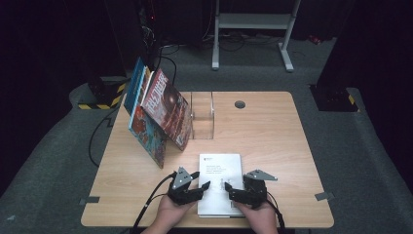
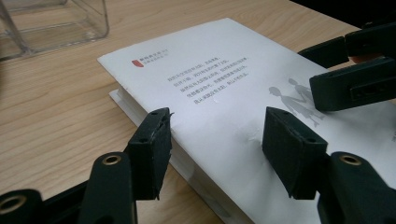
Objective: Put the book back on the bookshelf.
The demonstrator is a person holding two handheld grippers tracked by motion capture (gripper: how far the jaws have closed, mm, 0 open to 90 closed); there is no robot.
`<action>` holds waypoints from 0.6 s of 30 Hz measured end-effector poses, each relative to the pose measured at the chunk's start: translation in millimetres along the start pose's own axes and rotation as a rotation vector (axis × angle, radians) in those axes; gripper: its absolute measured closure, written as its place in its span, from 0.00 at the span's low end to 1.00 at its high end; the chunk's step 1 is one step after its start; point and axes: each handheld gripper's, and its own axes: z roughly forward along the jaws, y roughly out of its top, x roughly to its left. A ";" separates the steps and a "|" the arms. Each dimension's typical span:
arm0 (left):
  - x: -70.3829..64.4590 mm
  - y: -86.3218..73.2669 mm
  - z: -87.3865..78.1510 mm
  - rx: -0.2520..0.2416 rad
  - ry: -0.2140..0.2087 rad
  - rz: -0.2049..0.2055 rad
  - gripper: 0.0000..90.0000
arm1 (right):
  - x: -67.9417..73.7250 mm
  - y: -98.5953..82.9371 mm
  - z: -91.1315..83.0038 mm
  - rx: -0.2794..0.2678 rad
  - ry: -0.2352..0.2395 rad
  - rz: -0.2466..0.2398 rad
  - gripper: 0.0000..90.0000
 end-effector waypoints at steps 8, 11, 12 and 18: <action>15.7 1.8 -1.6 -0.003 0.043 -0.026 0.49 | 7.6 13.1 16.9 0.008 0.008 -0.011 0.19; 20.4 2.5 -1.2 -0.007 0.057 -0.034 0.49 | 10.2 17.2 21.6 0.008 0.001 -0.029 0.19; 20.9 2.6 -1.0 -0.008 0.056 -0.042 0.49 | 11.2 18.3 22.7 0.011 0.000 -0.023 0.19; 21.7 3.2 -1.5 -0.004 0.060 -0.047 0.49 | 9.6 19.6 23.9 0.009 0.014 -0.028 0.20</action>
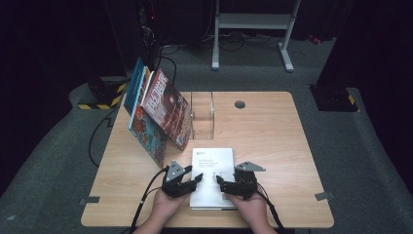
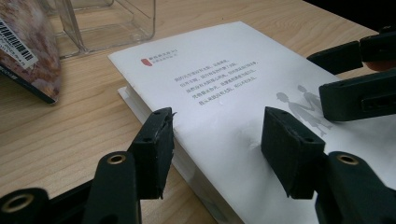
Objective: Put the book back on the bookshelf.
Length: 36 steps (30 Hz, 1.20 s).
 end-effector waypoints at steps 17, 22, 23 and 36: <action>-2.6 -11.7 -10.2 0.046 -0.084 -0.153 0.36 | 7.0 -26.6 -27.0 0.008 0.057 -0.018 0.22; -7.4 -13.4 -10.8 0.052 -0.100 -0.161 0.35 | 7.7 -33.3 -32.2 0.015 0.080 0.011 0.22; -7.3 -13.4 -10.7 0.052 -0.101 -0.159 0.35 | 6.7 -33.4 -32.0 0.022 0.089 0.015 0.22; -7.0 -6.8 -1.3 0.029 -0.067 -0.174 0.37 | 5.6 -27.3 -24.5 -0.009 0.069 -0.012 0.24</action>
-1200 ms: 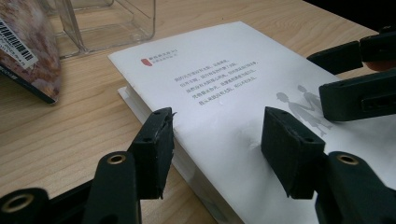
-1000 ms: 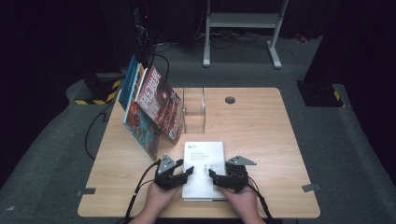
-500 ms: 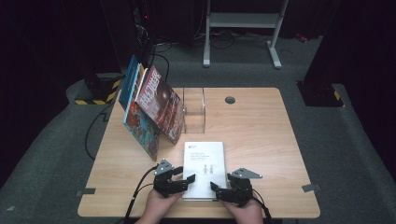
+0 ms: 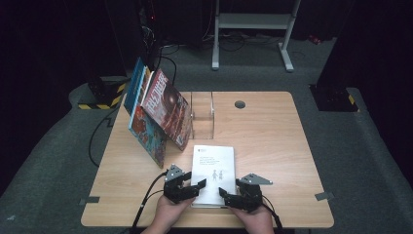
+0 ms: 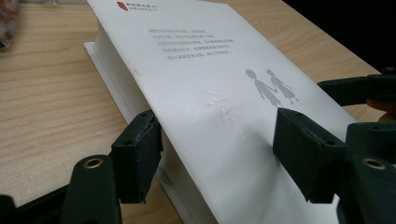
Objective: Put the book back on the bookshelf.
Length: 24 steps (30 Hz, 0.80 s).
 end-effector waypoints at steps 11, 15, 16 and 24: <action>17.0 12.5 12.0 0.024 -0.021 -0.014 0.35 | -3.6 4.7 4.1 0.003 0.017 -0.007 0.24; 20.1 15.4 18.6 0.048 -0.049 -0.042 0.32 | -3.8 4.0 4.2 -0.003 0.017 -0.011 0.24; 20.0 16.1 20.1 0.057 -0.051 -0.049 0.30 | -4.0 3.9 4.4 -0.007 0.017 -0.014 0.24; 18.4 17.6 17.7 0.054 -0.040 -0.017 0.31 | -3.4 4.1 4.2 0.000 0.015 -0.013 0.24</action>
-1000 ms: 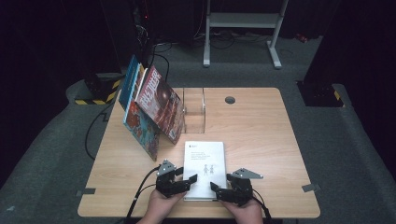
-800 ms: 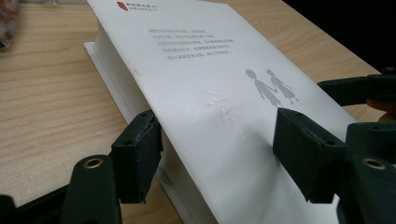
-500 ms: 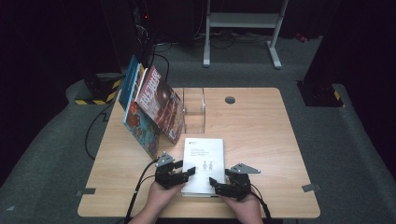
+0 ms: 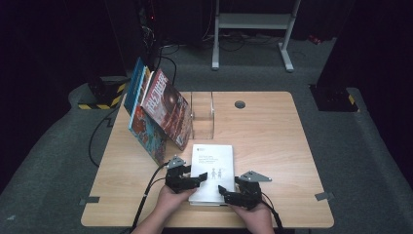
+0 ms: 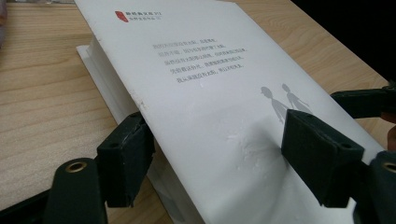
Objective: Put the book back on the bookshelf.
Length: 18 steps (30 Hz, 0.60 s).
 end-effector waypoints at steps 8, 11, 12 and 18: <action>-1.7 3.9 -10.0 -0.032 0.005 0.051 0.44 | 0.1 -1.3 -0.9 -0.017 0.002 -0.003 0.25; 0.5 4.5 -12.8 -0.040 -0.011 0.049 0.49 | 0.3 -1.7 -1.3 -0.028 0.000 -0.010 0.25; 1.7 4.8 -13.4 -0.042 -0.021 0.050 0.51 | 0.2 -1.8 -1.4 -0.029 0.000 -0.013 0.25; 4.8 4.5 -14.4 -0.043 -0.038 0.063 0.53 | 0.0 -2.3 -1.5 -0.034 0.000 -0.016 0.25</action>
